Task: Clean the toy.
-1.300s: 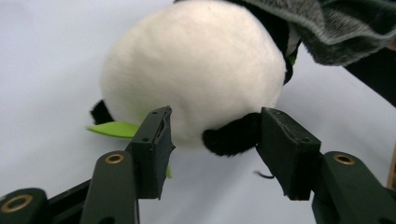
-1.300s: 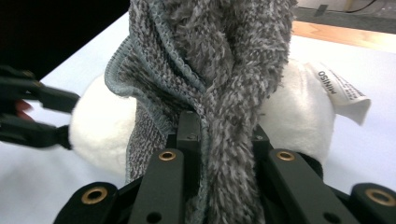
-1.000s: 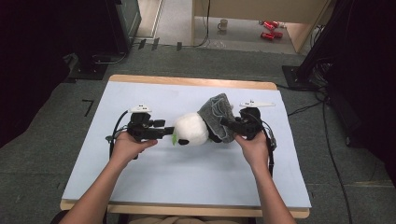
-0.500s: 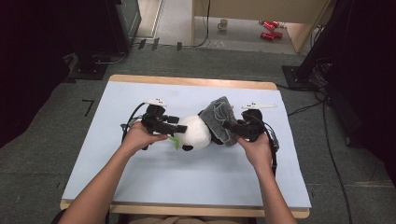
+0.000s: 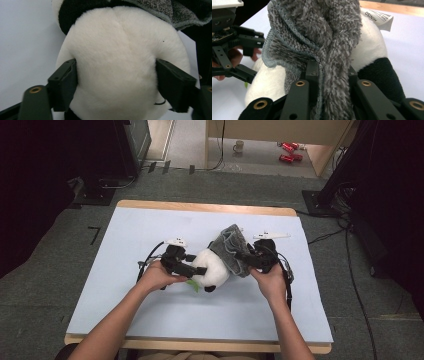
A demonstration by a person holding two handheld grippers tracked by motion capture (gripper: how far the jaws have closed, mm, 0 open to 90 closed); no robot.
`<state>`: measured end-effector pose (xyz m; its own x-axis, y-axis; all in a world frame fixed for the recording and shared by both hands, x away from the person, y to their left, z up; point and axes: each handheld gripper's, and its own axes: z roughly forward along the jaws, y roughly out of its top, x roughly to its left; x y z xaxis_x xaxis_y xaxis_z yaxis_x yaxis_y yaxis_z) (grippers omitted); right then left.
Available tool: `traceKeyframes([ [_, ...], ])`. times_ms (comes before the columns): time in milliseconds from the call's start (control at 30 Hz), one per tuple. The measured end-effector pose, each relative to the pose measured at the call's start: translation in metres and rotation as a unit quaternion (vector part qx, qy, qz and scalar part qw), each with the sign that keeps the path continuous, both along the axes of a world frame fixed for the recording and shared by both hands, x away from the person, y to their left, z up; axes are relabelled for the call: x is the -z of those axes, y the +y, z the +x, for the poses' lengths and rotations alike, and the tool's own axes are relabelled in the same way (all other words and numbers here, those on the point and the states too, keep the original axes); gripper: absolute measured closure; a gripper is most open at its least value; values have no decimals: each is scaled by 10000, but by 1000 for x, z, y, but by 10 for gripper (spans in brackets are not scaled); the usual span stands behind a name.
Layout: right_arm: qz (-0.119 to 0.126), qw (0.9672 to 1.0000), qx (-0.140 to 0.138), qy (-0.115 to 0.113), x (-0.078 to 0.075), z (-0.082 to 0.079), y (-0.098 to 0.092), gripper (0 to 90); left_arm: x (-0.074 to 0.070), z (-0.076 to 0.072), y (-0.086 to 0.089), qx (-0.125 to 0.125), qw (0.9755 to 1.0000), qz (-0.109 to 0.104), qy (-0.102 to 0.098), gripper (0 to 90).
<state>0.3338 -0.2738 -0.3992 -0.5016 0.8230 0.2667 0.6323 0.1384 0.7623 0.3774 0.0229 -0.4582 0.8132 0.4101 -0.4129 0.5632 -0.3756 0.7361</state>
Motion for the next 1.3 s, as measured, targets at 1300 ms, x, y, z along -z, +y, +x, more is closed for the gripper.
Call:
traceKeyframes([
  [1300, 319, 9943, -979, -289, -2, -21, 86, 753, -27, -23, 35, -1873, 9823, -55, -52, 610],
])
